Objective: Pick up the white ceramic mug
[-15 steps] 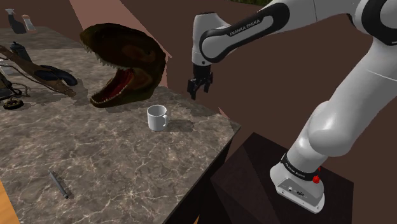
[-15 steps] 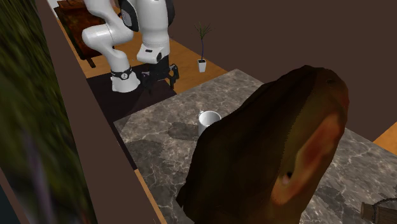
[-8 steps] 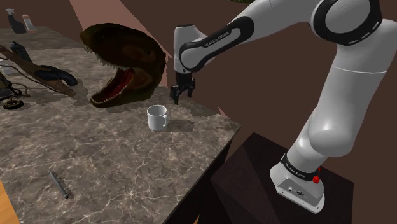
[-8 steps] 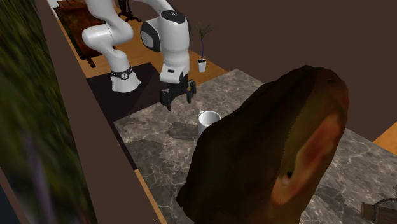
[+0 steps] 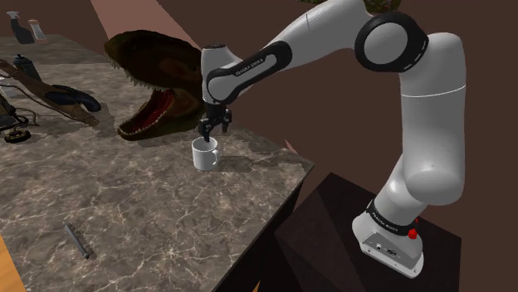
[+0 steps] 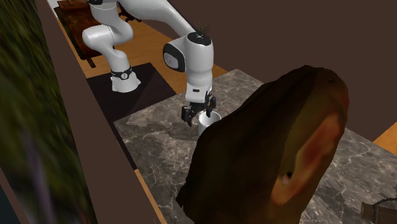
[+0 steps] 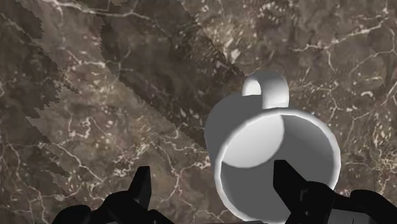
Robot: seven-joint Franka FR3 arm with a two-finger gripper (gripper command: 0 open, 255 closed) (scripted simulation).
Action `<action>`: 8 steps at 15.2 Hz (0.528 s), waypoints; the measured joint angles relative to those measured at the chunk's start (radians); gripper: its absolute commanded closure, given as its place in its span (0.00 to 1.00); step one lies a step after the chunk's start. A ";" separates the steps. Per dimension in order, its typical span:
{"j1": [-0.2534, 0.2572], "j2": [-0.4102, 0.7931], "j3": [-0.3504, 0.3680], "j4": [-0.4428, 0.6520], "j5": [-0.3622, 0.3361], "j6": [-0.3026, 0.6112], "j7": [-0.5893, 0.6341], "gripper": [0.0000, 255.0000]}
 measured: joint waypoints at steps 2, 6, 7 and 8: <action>0.006 0.036 0.000 0.029 -0.003 0.009 0.004 0.00; 0.008 0.072 -0.003 0.032 -0.008 0.044 0.006 0.00; 0.009 0.081 -0.004 0.030 -0.010 0.054 0.007 0.00; 0.010 0.092 -0.005 0.027 -0.012 0.069 0.008 0.00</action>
